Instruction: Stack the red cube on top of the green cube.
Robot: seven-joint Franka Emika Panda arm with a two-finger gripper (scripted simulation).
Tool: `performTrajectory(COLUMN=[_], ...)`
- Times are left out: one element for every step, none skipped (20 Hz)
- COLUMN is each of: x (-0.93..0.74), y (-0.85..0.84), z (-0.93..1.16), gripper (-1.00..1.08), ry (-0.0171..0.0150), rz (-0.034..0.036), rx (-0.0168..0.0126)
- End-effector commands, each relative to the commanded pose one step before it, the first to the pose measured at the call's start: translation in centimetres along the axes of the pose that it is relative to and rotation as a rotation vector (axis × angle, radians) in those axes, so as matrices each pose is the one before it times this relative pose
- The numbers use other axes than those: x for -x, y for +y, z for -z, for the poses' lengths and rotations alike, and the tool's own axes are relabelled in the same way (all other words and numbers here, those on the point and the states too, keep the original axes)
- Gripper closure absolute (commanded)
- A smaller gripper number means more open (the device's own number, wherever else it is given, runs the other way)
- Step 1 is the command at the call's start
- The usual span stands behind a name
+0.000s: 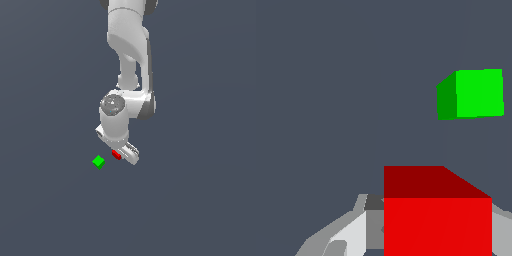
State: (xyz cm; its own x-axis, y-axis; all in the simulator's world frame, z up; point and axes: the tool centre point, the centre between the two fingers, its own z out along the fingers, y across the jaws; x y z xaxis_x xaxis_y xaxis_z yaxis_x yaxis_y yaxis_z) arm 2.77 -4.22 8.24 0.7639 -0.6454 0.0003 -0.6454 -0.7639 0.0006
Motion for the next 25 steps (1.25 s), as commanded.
performTrajectory(x=[-2.171, -0.763, -0.699, -0.656, -0.599, -0.540, -0.480, -0.417, -0.352, -0.288, -0.228, -0.173, -0.121, -0.072, -0.024, 0.000, 0.000, 0.000, 0.000, 0.000, 0.000, 0.000, 0.000, 0.000, 0.000], y=[1.908, 0.651, 0.575, 0.547, 0.493, 0.438, 0.382, 0.325, 0.268, 0.214, 0.165, 0.122, 0.084, 0.049, 0.016, 0.000, 0.000, 0.000, 0.000, 0.000, 0.000, 0.000, 0.000, 0.000, 0.000], z=[-0.580, -0.212, -0.230, -0.180, -0.163, -0.146, -0.128, -0.110, -0.091, -0.074, -0.057, -0.043, -0.030, -0.017, -0.006, 0.000, 0.000, 0.000, 0.000, 0.000, 0.000, 0.000, 0.000, 0.000, 0.000], gripper=[1.08, 1.08, 1.08, 1.08, 1.08, 1.08, 1.08, 1.08, 1.08, 1.08, 1.08, 1.08, 1.08, 1.08, 1.08, -0.92, -0.92, -0.92, -0.92, -0.92, -0.92, -0.92, -0.92, -0.92, -0.92], ry=[0.00062, 0.00000, -0.00052, 0.00000, 0.00000, 0.00000, 0.00000, 0.00000, 0.00000, 0.00000, 0.00000, 0.00000, 0.00000, 0.00000, 0.00000, 0.00000, 0.00000, 0.00000, 0.00000, 0.00000, 0.00000, 0.00000, 0.00000, 0.00000, 0.00000], rz=[0.00114, 0.00000, 0.00043, 0.00000, 0.00000, 0.00000, 0.00000, 0.00000, 0.00000, 0.00000, 0.00000, 0.00000, 0.00000, 0.00000, 0.00000, 0.00000, 0.00000, 0.00000, 0.00000, 0.00000, 0.00000, 0.00000, 0.00000, 0.00000, 0.00000], rx=[-0.00073, 0.00000, 0.00014, 0.00000, 0.00000, 0.00000, 0.00000, 0.00000, 0.00000, 0.00000, 0.00000, 0.00000, 0.00000, 0.00000, 0.00000, 0.00000, 0.00000, 0.00000, 0.00000, 0.00000, 0.00000, 0.00000, 0.00000, 0.00000, 0.00000])
